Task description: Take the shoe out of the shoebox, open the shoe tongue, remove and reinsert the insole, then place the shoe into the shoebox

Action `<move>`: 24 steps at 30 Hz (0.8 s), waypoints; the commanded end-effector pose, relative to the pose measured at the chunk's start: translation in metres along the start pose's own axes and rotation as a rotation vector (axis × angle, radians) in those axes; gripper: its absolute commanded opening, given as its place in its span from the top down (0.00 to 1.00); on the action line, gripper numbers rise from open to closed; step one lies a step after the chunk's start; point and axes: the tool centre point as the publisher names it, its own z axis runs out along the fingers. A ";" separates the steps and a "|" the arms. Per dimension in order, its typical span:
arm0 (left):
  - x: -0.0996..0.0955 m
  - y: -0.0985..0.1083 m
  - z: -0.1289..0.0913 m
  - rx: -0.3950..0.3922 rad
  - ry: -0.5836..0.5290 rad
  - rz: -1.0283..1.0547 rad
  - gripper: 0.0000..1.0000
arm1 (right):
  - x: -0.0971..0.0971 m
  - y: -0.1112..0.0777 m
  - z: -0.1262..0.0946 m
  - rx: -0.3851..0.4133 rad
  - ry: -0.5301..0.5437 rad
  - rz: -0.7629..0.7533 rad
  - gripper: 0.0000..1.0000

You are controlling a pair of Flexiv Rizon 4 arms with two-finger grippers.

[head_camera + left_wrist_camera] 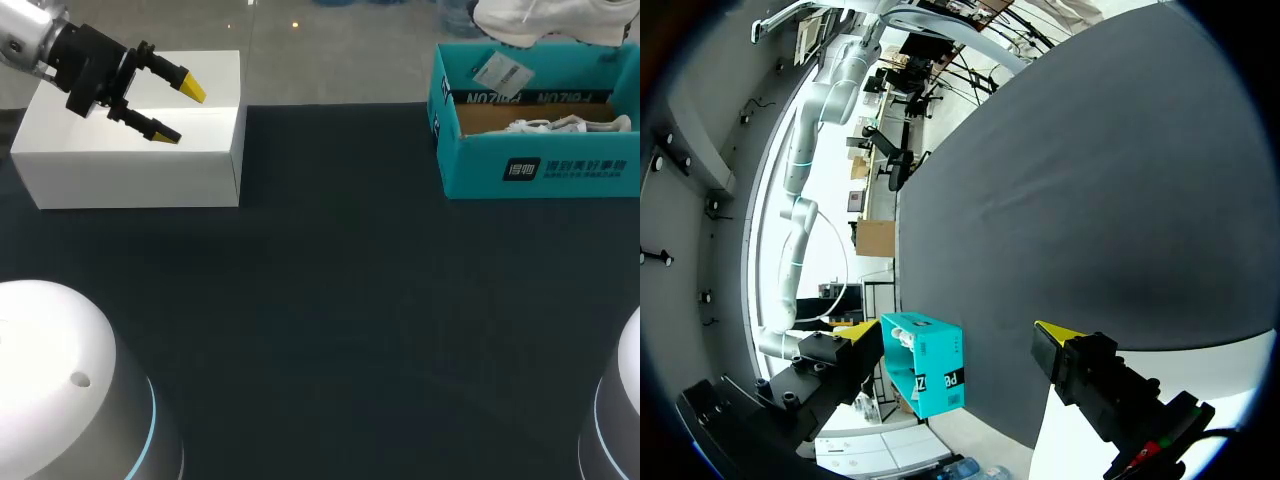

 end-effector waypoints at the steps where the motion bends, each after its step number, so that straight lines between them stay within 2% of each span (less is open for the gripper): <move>1: 0.000 0.000 0.000 0.001 0.002 0.001 0.00 | 0.000 -0.001 0.013 0.005 0.006 0.000 1.00; 4: 0.000 0.000 0.000 0.001 0.002 0.001 0.00 | -0.001 -0.003 0.024 0.011 0.000 0.001 1.00; 7: 0.000 0.000 0.000 0.001 0.002 0.001 0.00 | -0.004 -0.007 0.036 0.047 -0.049 -0.020 1.00; 13: 0.000 0.000 0.000 0.001 0.002 0.001 0.00 | -0.007 -0.013 0.053 0.092 -0.064 0.027 1.00; 24: 0.000 0.000 0.000 0.001 0.002 0.001 0.00 | -0.020 -0.008 0.084 0.121 -0.119 0.070 1.00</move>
